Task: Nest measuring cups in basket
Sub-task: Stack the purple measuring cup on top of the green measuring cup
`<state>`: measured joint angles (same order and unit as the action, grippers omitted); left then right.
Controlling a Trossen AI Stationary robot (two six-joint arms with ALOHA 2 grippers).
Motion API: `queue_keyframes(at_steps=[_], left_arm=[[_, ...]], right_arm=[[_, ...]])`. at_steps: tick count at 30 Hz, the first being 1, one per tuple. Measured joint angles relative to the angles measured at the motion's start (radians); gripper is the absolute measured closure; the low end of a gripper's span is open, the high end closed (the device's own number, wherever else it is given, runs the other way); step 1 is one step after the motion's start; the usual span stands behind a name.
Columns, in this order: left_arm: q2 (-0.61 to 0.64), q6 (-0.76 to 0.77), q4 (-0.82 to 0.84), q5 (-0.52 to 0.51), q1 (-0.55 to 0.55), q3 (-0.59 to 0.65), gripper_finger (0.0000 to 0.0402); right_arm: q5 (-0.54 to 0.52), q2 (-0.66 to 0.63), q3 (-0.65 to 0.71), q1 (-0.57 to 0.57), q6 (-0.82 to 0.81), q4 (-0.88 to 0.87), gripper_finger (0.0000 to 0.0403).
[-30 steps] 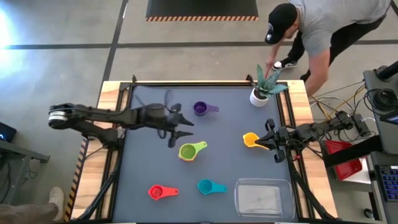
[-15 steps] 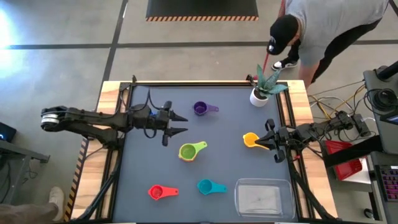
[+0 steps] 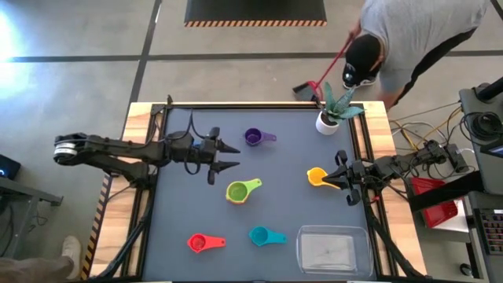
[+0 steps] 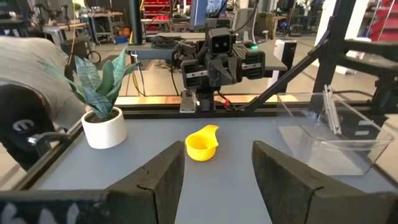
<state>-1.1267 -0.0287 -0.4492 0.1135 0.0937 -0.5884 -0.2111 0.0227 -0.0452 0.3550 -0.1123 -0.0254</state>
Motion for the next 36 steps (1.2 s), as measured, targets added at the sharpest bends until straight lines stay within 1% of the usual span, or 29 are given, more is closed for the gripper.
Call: queue_keyframes(at_steps=[3, 10, 14, 16, 21, 24, 29, 32, 36], left_arm=[[-0.014, -0.030, -0.013, 0.000, 0.002, -0.007, 0.0231], [-0.065, -0.034, -0.094, -0.001, 0.019, -0.008, 0.0231], [-0.084, -0.033, -0.092, 0.005, 0.079, -0.019, 0.0233], [-0.104, -0.025, -0.074, 0.041, 0.123, -0.043, 0.0238], [-0.209, -0.006, -0.045, 0.176, 0.222, -0.143, 0.0256], [-0.291, -0.006, 0.000, 0.193, 0.255, -0.220, 0.0263], [-0.431, -0.040, 0.171, 0.245, 0.290, -0.388, 0.0265], [-0.501, -0.054, 0.259, 0.258, 0.308, -0.480, 0.0265], [-0.564, -0.055, 0.284, 0.310, 0.329, -0.542, 0.0265]], right_arm=[[0.000, 0.000, 0.000, 0.000, 0.000, 0.000, 0.0394], [0.000, 0.000, 0.000, 0.000, 0.000, 0.000, 0.0394], [0.000, 0.000, 0.000, 0.000, 0.000, 0.000, 0.0394], [0.000, 0.000, 0.000, 0.000, 0.000, 0.000, 0.0394], [0.000, 0.000, 0.000, 0.000, 0.000, 0.000, 0.0394], [0.000, 0.000, 0.000, 0.000, 0.000, 0.000, 0.0394], [0.000, 0.000, 0.000, 0.000, 0.000, 0.000, 0.0394], [0.000, 0.000, 0.000, 0.000, 0.000, 0.000, 0.0394], [0.000, 0.000, 0.000, 0.000, 0.000, 0.000, 0.0394]])
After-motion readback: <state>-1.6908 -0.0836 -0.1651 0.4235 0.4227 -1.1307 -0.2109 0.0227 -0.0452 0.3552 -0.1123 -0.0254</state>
